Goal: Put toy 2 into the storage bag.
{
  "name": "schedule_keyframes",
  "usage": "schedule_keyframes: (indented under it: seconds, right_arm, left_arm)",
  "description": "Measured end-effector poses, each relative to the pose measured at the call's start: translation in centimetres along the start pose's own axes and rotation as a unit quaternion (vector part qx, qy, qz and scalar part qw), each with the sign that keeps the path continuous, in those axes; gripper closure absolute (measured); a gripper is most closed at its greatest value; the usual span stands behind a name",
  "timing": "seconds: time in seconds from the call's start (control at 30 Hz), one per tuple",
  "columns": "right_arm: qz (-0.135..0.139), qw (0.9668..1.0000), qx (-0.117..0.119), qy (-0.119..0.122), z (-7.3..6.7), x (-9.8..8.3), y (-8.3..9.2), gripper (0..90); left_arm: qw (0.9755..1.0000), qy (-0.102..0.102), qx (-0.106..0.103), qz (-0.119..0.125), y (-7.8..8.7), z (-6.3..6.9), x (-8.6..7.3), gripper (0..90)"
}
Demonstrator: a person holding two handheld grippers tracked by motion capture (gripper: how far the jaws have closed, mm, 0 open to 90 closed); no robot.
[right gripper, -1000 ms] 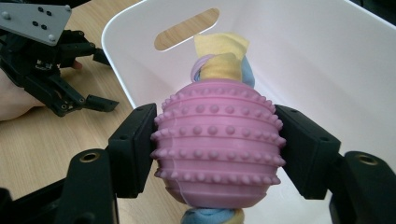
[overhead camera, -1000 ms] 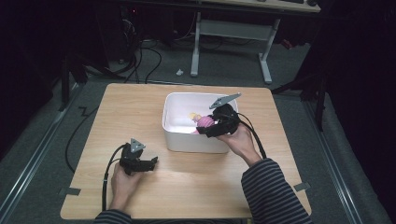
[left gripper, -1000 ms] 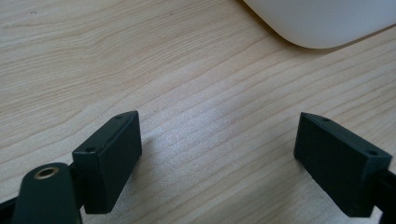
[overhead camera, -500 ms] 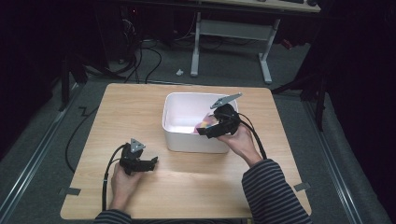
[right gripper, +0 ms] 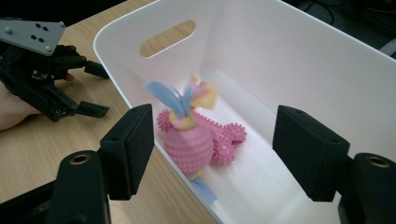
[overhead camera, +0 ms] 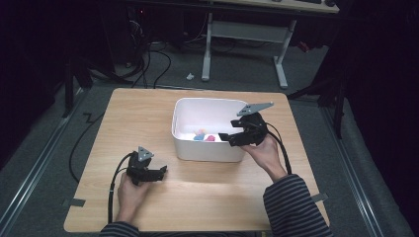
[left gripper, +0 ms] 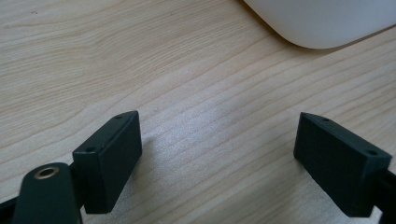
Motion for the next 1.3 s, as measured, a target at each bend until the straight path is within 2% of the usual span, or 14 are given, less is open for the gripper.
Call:
schedule_keyframes:
  seconds: [0.3,0.47,0.6,0.77,0.87,0.93,1.2,1.23,1.3]
  right_arm:
    - [0.026,0.9994,-0.021,-0.004,-0.1,-1.1,2.7,32.6]
    - [0.026,0.9988,-0.038,-0.015,0.3,-2.4,4.3,34.3]
    - [0.043,0.9978,-0.047,-0.02,0.2,-3.4,5.7,35.5]
    - [0.047,0.9966,-0.061,-0.031,0.4,-4.9,7.3,35.7]
    - [0.057,0.9959,-0.059,-0.04,0.5,-5.7,8.2,35.9]
    - [0.057,0.9952,-0.066,-0.045,0.5,-6.4,8.7,35.9]
    - [0.058,0.9926,-0.101,-0.036,-0.5,-7.4,10.6,36.4]
    - [0.058,0.9925,-0.102,-0.033,-0.6,-7.5,10.6,36.7]
    - [0.06,0.9924,-0.099,-0.043,-0.6,-8.0,10.6,36.7]
  left_arm:
    - [1.0,0.0,0.0,0.0,0.0,0.0,0.0,15.3]
    - [1.0,0.0,0.0,0.0,0.0,0.0,0.0,15.3]
    - [1.0,0.0,0.0,0.0,0.0,0.0,0.0,15.3]
    - [1.0,0.0,0.0,0.0,0.0,0.0,0.0,15.4]
    - [1.0,0.0,0.0,0.0,0.0,0.0,0.0,15.4]
    - [1.0,0.0,0.0,0.0,0.0,0.0,0.0,15.4]
    - [1.0,0.0,0.0,0.0,0.0,0.0,0.0,15.4]
    - [1.0,0.0,0.0,0.0,0.0,0.0,0.0,15.4]
    - [1.0,0.0,0.0,0.0,0.0,0.0,0.0,15.3]
Point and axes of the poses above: each handheld gripper's, and its own axes: y roughly backward along the jaws, x roughly out of its top, z roughly to its right, the point moved 2 cm from there along -y, roughly forward along the jaws, and after that the axes turned 14 degrees about x, right-handed, at the moved point
